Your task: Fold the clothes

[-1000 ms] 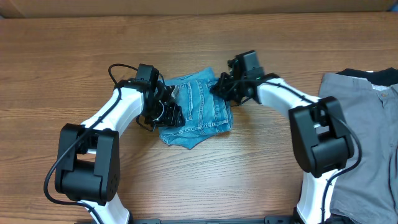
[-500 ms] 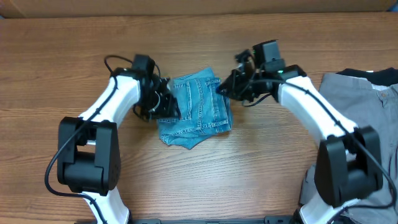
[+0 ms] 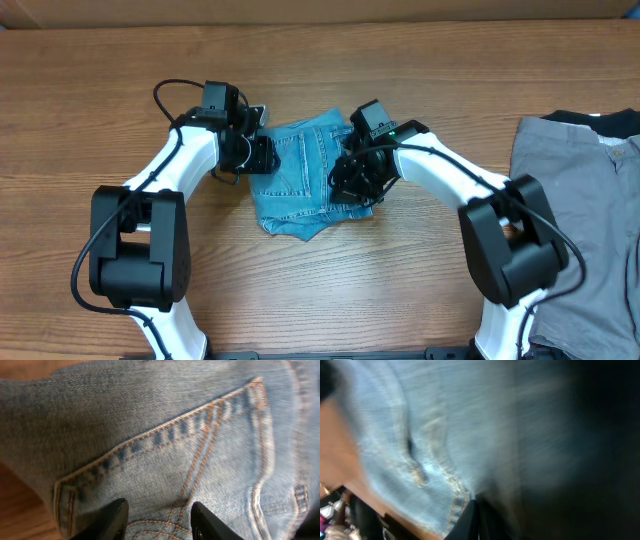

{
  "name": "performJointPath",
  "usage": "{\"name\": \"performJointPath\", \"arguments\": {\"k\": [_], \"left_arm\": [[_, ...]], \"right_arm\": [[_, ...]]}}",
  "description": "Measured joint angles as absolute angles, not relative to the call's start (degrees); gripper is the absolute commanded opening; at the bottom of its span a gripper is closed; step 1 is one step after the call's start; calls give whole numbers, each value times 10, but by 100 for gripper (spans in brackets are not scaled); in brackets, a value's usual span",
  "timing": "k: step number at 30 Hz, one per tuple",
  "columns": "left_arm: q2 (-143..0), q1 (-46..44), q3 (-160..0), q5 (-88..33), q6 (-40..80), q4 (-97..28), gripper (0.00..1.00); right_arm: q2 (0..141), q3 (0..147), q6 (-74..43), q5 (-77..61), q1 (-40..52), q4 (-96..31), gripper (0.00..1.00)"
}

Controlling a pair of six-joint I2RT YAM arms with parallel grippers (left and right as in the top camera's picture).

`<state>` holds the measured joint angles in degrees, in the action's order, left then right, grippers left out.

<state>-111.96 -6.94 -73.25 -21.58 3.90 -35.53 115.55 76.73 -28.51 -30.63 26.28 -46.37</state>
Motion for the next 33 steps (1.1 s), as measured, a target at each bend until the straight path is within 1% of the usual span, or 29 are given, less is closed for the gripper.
{"name": "performJointPath", "arguments": {"k": [4,6,13,16,20,22,24,25,27,28,29,33], "left_arm": [[-1126,-72,-730,-207,42,-366,44],[-1126,-71,-730,-206,43,-366,50],[-1126,-71,-731,-217,57,-366,57],[-1128,-63,-748,-225,60,-408,61],[-1136,-33,-806,-225,60,-495,65],[-1139,-11,-846,-218,59,-535,72],[-1140,8,-885,-215,60,-567,82],[-1140,18,-905,-213,59,-581,84],[-1140,31,-929,-210,60,-603,85],[-1140,34,-934,-209,61,-613,85],[-1140,35,-935,-209,61,-625,86],[-1140,31,-921,-218,60,-660,88]], "right_arm": [[1181,777,-293,-332,231,-520,4],[1181,777,-289,-333,217,-535,4],[1186,777,-272,-336,200,-558,4],[1186,778,-257,-336,195,-579,4],[1180,778,-231,-334,189,-592,4],[1166,776,-221,-326,188,-586,4],[1139,770,-214,-315,188,-571,4],[1119,769,-211,-310,189,-561,4],[1080,769,-207,-304,192,-536,5],[1060,769,-207,-301,195,-523,8],[1045,769,-207,-300,199,-515,9],[1017,769,-213,-298,222,-489,9]]}}
